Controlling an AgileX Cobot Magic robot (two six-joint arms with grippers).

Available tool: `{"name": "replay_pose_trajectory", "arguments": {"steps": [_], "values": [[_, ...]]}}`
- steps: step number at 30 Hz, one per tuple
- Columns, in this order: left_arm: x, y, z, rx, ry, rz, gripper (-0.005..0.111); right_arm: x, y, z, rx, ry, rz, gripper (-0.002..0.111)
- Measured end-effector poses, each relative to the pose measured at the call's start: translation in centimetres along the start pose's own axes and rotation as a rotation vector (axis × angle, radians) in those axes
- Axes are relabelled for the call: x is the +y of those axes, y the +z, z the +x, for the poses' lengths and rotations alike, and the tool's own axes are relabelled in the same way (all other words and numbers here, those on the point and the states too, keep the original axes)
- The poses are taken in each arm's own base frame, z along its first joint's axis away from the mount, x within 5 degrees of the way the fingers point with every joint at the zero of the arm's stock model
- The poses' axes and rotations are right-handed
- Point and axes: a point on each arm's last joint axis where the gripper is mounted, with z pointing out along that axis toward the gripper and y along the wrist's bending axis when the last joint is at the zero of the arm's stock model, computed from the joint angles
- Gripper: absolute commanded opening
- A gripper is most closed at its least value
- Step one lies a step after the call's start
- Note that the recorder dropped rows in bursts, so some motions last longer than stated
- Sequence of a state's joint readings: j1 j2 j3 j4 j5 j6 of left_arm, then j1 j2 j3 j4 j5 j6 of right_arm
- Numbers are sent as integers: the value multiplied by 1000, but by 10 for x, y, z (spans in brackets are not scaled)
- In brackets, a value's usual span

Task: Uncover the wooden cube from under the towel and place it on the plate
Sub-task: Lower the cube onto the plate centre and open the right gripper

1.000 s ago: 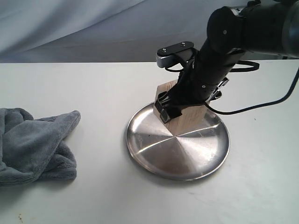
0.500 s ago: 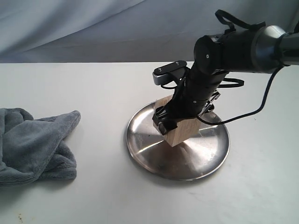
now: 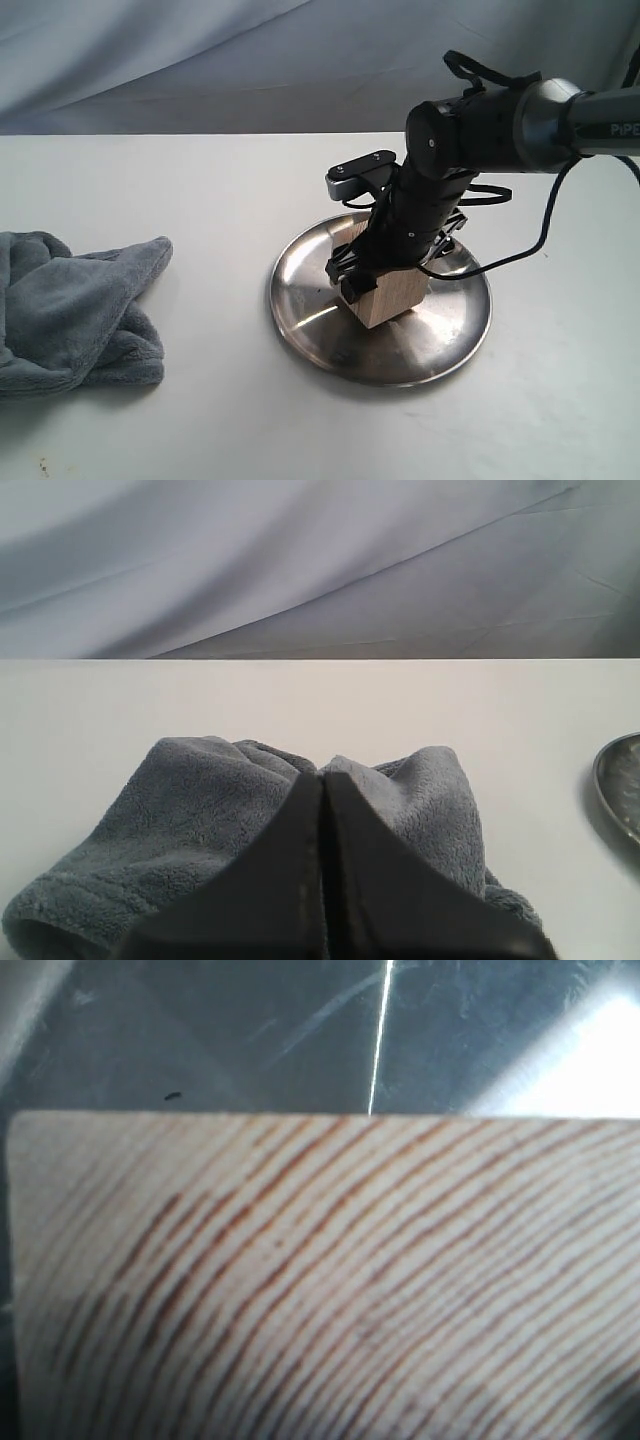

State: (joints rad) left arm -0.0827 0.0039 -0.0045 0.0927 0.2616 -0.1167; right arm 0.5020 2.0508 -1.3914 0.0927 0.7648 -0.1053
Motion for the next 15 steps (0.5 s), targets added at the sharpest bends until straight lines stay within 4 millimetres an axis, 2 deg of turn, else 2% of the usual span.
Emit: {"name": "replay_pose_trajectory", "arguments": {"steps": [8, 15], "values": [[0, 0, 0, 0, 0, 0, 0, 0, 0, 0, -4, 0, 0, 59], [0, 0, 0, 0, 0, 0, 0, 0, 0, 0, -4, 4, 0, 81]]}}
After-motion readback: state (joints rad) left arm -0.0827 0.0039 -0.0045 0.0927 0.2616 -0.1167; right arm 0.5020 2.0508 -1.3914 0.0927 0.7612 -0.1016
